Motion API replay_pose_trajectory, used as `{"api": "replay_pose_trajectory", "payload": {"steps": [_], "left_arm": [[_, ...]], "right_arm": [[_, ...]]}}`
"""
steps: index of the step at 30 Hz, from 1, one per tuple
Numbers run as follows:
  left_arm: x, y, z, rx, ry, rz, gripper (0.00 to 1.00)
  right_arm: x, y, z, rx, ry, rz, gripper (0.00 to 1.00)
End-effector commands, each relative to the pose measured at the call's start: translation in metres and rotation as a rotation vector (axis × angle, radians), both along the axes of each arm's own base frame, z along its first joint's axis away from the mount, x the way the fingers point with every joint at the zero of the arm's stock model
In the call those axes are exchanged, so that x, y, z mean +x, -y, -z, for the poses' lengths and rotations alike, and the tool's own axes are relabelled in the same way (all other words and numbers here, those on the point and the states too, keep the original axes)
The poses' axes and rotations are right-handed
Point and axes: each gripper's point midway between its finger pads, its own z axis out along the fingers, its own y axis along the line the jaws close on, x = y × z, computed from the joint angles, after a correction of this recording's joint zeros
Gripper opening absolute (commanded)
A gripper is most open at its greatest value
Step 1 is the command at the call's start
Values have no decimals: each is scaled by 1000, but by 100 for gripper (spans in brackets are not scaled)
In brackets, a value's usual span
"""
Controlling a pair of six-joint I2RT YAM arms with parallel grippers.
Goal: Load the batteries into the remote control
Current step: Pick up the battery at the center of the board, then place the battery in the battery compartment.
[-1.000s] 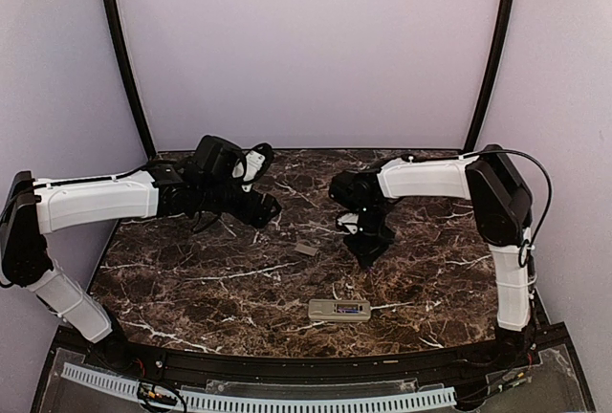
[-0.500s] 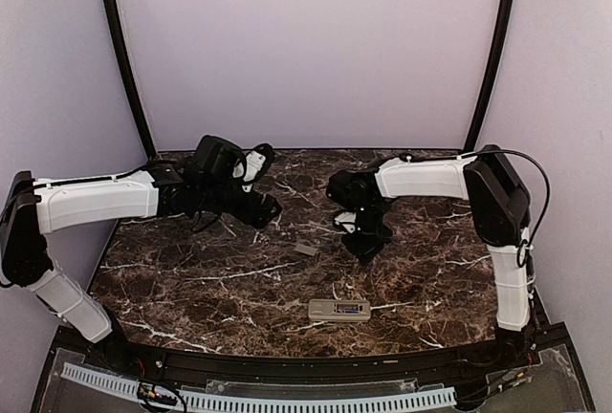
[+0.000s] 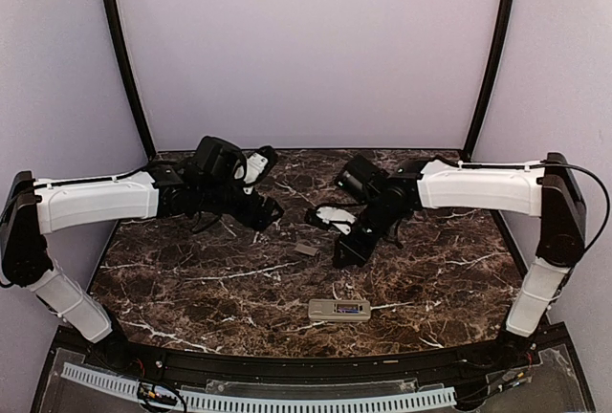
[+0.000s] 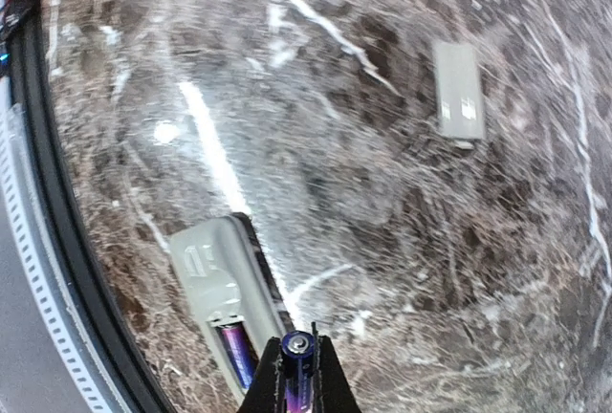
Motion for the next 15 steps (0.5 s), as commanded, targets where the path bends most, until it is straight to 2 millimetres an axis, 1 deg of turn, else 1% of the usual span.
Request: {"api": "replay_pose_trajectory", "payload": {"steps": [1, 3, 6, 7, 8, 12, 15], "left_arm": [[-13, 2, 1, -21, -3, 62, 82], [-13, 2, -7, -45, 30, 65, 82], [-18, 0, -14, -62, 57, 79, 82], [-19, 0, -15, -61, 66, 90, 82], [-20, 0, -15, -61, 68, 93, 82], [-19, -1, -8, -46, 57, 91, 82], [-19, 0, -6, -42, 50, 96, 82]], "right_arm": [[-47, -24, -6, 215, 11, -283, 0], [-57, -22, -7, 266, 41, -358, 0], [-68, -21, -10, 337, 72, -445, 0], [-71, -21, -8, 348, 73, -464, 0], [-72, -21, -5, 348, 72, -475, 0], [-71, -18, 24, 284, 56, -513, 0], [-69, -14, 36, 251, 74, -541, 0]]}}
